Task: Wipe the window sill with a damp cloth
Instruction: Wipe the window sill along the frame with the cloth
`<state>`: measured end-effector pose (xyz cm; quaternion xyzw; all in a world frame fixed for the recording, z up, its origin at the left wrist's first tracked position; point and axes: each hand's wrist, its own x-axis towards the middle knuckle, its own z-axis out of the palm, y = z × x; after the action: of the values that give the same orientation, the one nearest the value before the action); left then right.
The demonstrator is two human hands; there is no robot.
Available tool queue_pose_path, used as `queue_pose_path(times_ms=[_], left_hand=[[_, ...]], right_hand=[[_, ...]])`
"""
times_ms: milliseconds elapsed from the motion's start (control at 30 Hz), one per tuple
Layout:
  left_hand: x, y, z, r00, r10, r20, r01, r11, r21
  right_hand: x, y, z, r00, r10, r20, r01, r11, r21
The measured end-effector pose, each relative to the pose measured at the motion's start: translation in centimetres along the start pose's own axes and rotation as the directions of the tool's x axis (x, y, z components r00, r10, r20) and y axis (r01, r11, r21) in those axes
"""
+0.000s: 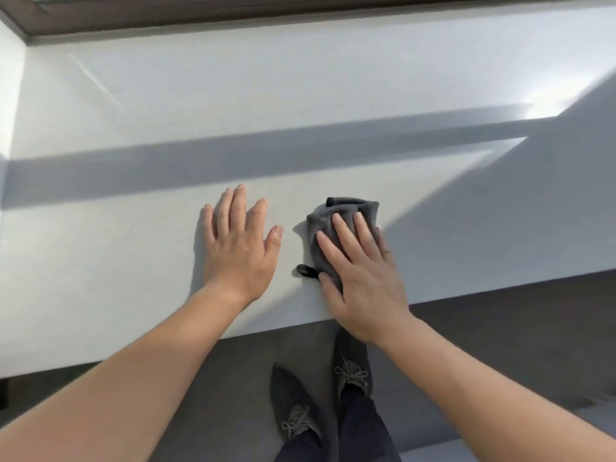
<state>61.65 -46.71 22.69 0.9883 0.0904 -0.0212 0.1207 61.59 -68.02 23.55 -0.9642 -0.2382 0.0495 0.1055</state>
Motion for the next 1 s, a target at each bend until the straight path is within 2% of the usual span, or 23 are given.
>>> queue_pose_path(times_ms=[67, 133, 200, 300, 367, 400, 433, 500, 567, 600, 667, 700, 733, 767, 800, 833, 900, 933, 1000], left_hand=[[0.0, 0.0, 0.0, 1.000, -0.004, 0.006, 0.004, 1.000, 0.011], [0.0, -0.2, 0.0, 1.000, -0.004, 0.017, 0.004, 1.000, 0.017], [0.0, -0.3, 0.0, 1.000, -0.001, 0.023, 0.001, 1.000, 0.003], [0.0, -0.3, 0.0, 1.000, -0.007, 0.019, 0.008, 1.000, -0.020], [0.2, 0.2, -0.3, 0.998, -0.057, -0.017, 0.055, 0.992, -0.110], [0.5, 0.6, -0.5, 0.995, -0.088, -0.041, 0.080, 0.982, -0.172], [0.8, 1.2, -0.8, 0.993, -0.101, -0.063, 0.085, 0.972, -0.220], [1.4, 2.7, -0.9, 0.995, -0.060, -0.081, 0.036, 0.963, -0.266], [2.2, 4.5, -0.7, 0.998, -0.004, -0.055, -0.012, 0.956, -0.292], [2.6, 5.3, -0.5, 0.999, 0.008, -0.031, -0.017, 0.954, -0.299], [3.5, 6.5, 0.1, 1.000, 0.014, 0.013, -0.010, 0.959, -0.283], [3.9, 7.0, 0.4, 1.000, 0.013, 0.027, -0.005, 0.964, -0.265], [4.4, 7.4, 0.6, 0.999, 0.011, 0.030, -0.003, 0.967, -0.254], [4.9, 7.8, 0.8, 1.000, 0.010, 0.020, -0.004, 0.967, -0.256], [5.5, 8.2, 0.9, 1.000, 0.010, -0.001, -0.009, 0.962, -0.272], [6.0, 8.5, 1.0, 1.000, 0.010, -0.023, -0.016, 0.957, -0.290], [6.9, 8.9, 1.2, 0.999, -0.008, -0.046, -0.006, 0.957, -0.290], [7.2, 8.9, 1.3, 0.999, -0.023, -0.041, 0.012, 0.963, -0.269], [7.4, 8.9, 1.6, 0.999, -0.048, -0.017, 0.044, 0.981, -0.190]], right_hand=[[-2.4, -1.1, 0.4, 0.985, -0.169, 0.043, 0.169, 0.986, -0.004], [-2.7, 0.7, 0.2, 0.975, -0.219, 0.044, 0.220, 0.976, -0.006], [-2.5, 4.1, -0.3, 0.990, -0.139, 0.015, 0.140, 0.990, -0.010], [-2.4, 8.4, -1.4, 0.990, 0.138, -0.028, -0.137, 0.990, 0.029], [-2.2, 7.6, -1.2, 0.962, 0.263, -0.076, -0.261, 0.965, 0.039], [-2.3, 6.5, -0.9, 0.962, 0.258, -0.088, -0.256, 0.966, 0.032], [-2.6, 5.6, -0.6, 0.975, 0.202, -0.089, -0.200, 0.979, 0.022], [-3.4, 5.5, -0.5, 0.999, -0.010, -0.034, 0.010, 1.000, -0.001], [-3.1, 8.3, -1.3, 0.988, -0.155, 0.022, 0.155, 0.988, -0.015], [-2.4, 10.3, -1.8, 0.992, -0.120, 0.023, 0.121, 0.992, -0.023], [-0.2, 14.2, -3.1, 0.983, 0.181, -0.012, -0.181, 0.983, 0.000], [1.2, 15.4, -3.7, 0.936, 0.352, -0.025, -0.351, 0.936, 0.023], [2.6, 15.8, -4.0, 0.889, 0.457, -0.037, -0.456, 0.889, 0.032], [4.1, 15.2, -4.0, 0.874, 0.483, -0.051, -0.482, 0.876, 0.029], [5.3, 14.0, -3.7, 0.896, 0.439, -0.059, -0.439, 0.898, 0.018], [6.0, 12.4, -3.2, 0.940, 0.336, -0.062, -0.337, 0.942, 0.008], [6.2, 9.9, -2.2, 0.997, 0.062, -0.040, -0.062, 0.998, -0.017], [5.9, 9.6, -2.0, 0.999, -0.046, -0.009, 0.046, 0.999, -0.023], [6.4, 11.4, -2.4, 0.989, -0.146, 0.038, 0.147, 0.989, -0.028]])
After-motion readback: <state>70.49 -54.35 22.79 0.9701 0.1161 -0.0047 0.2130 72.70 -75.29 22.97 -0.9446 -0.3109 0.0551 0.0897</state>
